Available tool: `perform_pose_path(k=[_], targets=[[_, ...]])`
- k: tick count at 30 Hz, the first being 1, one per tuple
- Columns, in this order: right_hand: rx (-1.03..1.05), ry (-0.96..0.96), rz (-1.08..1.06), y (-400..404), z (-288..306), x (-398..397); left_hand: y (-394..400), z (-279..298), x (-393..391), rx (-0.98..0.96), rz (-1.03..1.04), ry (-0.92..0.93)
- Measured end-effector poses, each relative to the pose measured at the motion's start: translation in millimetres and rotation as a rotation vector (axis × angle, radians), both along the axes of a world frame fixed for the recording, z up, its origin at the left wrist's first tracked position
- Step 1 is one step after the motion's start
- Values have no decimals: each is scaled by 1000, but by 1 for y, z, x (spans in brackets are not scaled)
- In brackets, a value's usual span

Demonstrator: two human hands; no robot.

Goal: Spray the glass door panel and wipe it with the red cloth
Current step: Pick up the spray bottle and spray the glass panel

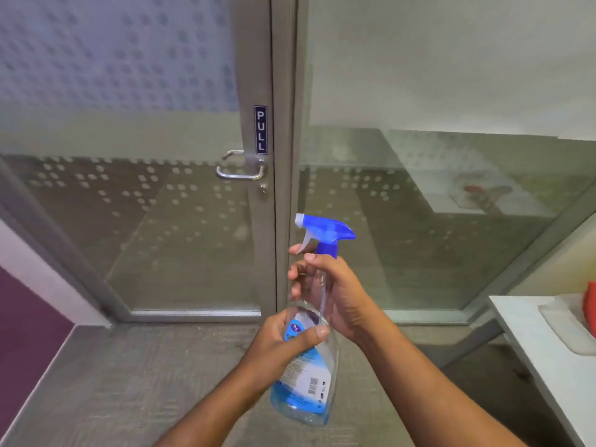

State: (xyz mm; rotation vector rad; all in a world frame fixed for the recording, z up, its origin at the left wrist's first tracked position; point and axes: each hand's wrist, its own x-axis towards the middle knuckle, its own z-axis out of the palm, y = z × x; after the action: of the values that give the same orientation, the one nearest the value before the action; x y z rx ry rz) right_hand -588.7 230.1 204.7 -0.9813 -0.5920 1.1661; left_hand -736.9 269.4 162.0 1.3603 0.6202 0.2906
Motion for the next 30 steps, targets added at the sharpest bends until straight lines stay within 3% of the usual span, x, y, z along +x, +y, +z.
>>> perform_pose_path(k=[15,30], targets=[[95,20,105,251,34,-214,234,19,-207,20,140,-153],[256,-45,198,454,100,-215,441,80,-207,261,137,-240]])
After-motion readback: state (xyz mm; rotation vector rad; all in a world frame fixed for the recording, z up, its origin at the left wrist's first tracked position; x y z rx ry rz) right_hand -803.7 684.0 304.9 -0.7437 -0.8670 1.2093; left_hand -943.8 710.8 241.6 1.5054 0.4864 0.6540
